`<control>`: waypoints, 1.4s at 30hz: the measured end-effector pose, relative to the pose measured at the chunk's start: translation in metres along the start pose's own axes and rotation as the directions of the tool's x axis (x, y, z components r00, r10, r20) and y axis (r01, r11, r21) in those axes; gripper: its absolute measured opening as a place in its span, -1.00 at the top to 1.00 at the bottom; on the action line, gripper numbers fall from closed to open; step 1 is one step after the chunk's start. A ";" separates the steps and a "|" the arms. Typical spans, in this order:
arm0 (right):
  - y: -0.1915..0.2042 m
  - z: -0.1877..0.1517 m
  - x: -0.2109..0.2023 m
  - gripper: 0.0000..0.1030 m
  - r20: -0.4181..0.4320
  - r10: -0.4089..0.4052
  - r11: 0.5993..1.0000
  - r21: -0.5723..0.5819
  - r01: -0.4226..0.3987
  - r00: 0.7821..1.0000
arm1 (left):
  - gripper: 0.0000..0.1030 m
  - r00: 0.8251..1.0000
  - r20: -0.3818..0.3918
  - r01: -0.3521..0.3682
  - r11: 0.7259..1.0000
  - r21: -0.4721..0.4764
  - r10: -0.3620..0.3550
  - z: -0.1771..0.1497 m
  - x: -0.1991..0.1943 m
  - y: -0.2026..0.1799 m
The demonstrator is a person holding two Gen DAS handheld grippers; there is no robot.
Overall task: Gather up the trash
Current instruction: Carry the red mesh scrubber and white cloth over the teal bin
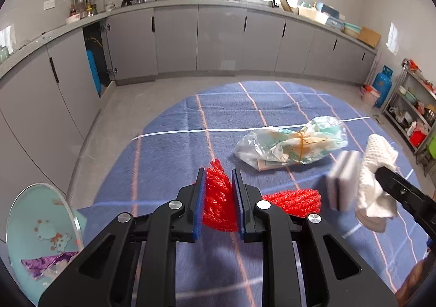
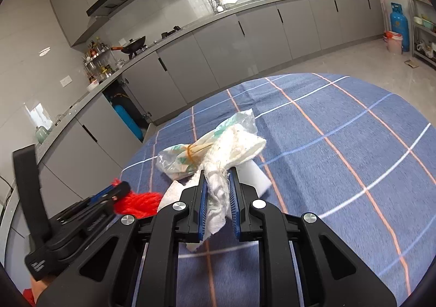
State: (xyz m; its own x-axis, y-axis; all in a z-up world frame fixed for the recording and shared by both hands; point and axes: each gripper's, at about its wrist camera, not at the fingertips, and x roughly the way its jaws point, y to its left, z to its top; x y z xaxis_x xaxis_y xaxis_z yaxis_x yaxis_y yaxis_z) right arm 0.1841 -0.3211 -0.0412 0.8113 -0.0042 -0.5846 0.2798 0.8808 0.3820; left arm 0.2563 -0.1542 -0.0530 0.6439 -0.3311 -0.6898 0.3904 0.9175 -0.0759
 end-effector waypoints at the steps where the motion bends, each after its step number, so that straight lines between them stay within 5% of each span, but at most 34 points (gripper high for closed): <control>1: 0.002 -0.002 -0.003 0.69 0.002 0.003 1.000 -0.004 -0.003 1.000 | 0.63 1.000 0.009 -0.001 1.000 -0.002 0.001 -0.002 -0.006 0.001; 42: 0.118 -0.071 -0.037 0.69 -0.073 0.125 0.960 -0.242 -0.140 0.989 | 0.62 0.984 0.104 -0.132 0.982 -0.135 0.147 -0.070 -0.119 0.089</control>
State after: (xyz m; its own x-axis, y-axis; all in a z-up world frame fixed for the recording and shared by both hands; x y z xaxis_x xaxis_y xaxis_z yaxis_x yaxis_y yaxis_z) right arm 0.1506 -0.1839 -0.0251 0.8002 0.1409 -0.5829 0.0312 0.9609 0.2751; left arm 0.1689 -0.0176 -0.0279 0.7591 -0.2139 -0.6149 0.2096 0.9745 -0.0802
